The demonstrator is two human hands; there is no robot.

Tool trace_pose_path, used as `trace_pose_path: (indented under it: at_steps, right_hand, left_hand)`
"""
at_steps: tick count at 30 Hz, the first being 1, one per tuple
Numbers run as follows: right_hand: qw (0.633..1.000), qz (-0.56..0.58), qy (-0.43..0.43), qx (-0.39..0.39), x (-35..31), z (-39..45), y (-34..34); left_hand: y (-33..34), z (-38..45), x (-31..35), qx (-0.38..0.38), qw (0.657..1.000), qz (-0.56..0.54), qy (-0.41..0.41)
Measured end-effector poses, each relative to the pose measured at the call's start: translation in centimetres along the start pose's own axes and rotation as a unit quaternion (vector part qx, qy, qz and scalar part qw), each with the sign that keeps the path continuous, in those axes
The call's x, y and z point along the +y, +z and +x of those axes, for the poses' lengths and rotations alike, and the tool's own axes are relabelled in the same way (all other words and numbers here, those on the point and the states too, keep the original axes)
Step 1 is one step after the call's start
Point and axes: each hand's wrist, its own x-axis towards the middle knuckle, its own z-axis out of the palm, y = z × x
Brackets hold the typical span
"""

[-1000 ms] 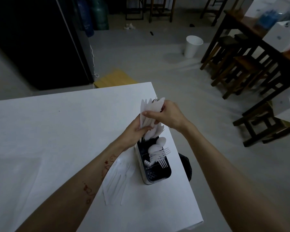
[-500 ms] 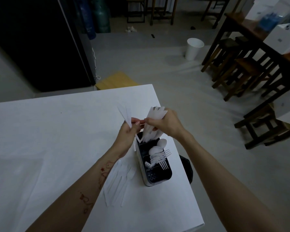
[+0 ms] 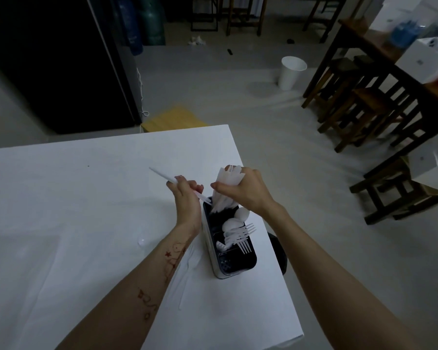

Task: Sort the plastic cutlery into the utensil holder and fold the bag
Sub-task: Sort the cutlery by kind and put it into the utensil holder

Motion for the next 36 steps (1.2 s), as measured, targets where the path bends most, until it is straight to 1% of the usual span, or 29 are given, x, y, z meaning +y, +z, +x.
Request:
trace_pose_path:
  at_steps: [2, 4, 6, 8, 10, 12, 14, 18, 19, 21, 23, 24, 26, 27, 31, 33, 34, 36]
  right_hand:
    - [1.0, 0.011, -0.001, 0.007, -0.1, -0.3, 0.0]
    - [0.999, 0.031, -0.008, 0.011, -0.3, -0.7, 0.1]
    - [0.998, 0.051, -0.009, 0.019, -0.3, -1.0, 0.3]
    - [0.998, 0.054, -0.006, 0.036, -0.5, -1.3, 0.5]
    - [0.997, 0.041, -0.033, 0.053, -0.2, -1.5, 1.1]
    - [0.995, 0.042, -0.067, 0.066, 0.1, -1.9, 1.6]
    - [0.99, 0.067, -0.089, 0.09, 0.3, -2.3, 1.6]
    - [0.978, 0.137, -0.131, 0.085, 0.3, -2.8, 1.5]
    - [0.975, 0.141, -0.144, 0.095, 0.3, -2.9, 1.7]
    - [0.972, 0.099, -0.168, 0.127, 0.1, -3.0, 2.0]
    - [0.968, 0.022, -0.202, 0.145, 0.2, -2.8, 2.0]
    - [0.964, -0.037, -0.224, 0.14, 0.4, -2.7, 2.1]
    - [0.952, -0.153, -0.249, 0.088, 1.3, -2.7, 2.5]
    - [0.949, -0.184, -0.249, 0.066, 1.7, -2.7, 2.7]
    - [0.948, -0.197, -0.244, 0.053, 1.1, -3.1, 3.1]
    - [0.931, -0.261, -0.254, 0.034, 0.7, -2.9, 3.6]
    - [0.922, -0.296, -0.249, 0.023, 0.7, -2.7, 4.0]
    - [0.916, -0.333, -0.224, 0.011, 1.1, -2.4, 4.7]
  left_hand:
    - [-1.2, -0.7, -1.0, -0.052, 0.994, 0.083, 0.053]
    - [-2.2, -1.4, -1.5, -0.102, 0.979, 0.147, 0.097]
    - [-2.8, -1.9, -1.6, -0.146, 0.962, 0.197, 0.116]
    - [-2.9, -2.2, -1.5, -0.175, 0.936, 0.278, 0.126]
    - [-2.8, -2.1, -1.8, -0.21, 0.901, 0.36, 0.123]
    - [-3.1, -1.7, -2.7, -0.268, 0.884, 0.366, 0.111]
    - [-3.6, -1.4, -3.7, -0.303, 0.879, 0.352, 0.104]
    - [-3.2, -1.5, -3.9, -0.285, 0.882, 0.367, 0.077]
    - [-3.1, -1.5, -3.8, -0.283, 0.883, 0.368, 0.073]
    - [-3.0, -1.4, -3.9, -0.28, 0.878, 0.38, 0.073]
    - [-3.3, -0.9, -4.3, -0.283, 0.872, 0.393, 0.075]
    - [-3.5, -0.6, -4.5, -0.287, 0.869, 0.394, 0.078]
    - [-3.6, -0.4, -4.4, -0.294, 0.867, 0.395, 0.076]
    - [-3.6, -0.6, -4.1, -0.294, 0.867, 0.395, 0.069]
    - [-4.0, -1.7, -3.3, -0.311, 0.865, 0.387, 0.069]
    - [-4.1, -2.0, -3.0, -0.325, 0.861, 0.383, 0.077]
    - [-4.2, -2.2, -2.9, -0.327, 0.859, 0.385, 0.081]
    - [-4.8, -2.2, -2.9, -0.323, 0.862, 0.384, 0.068]
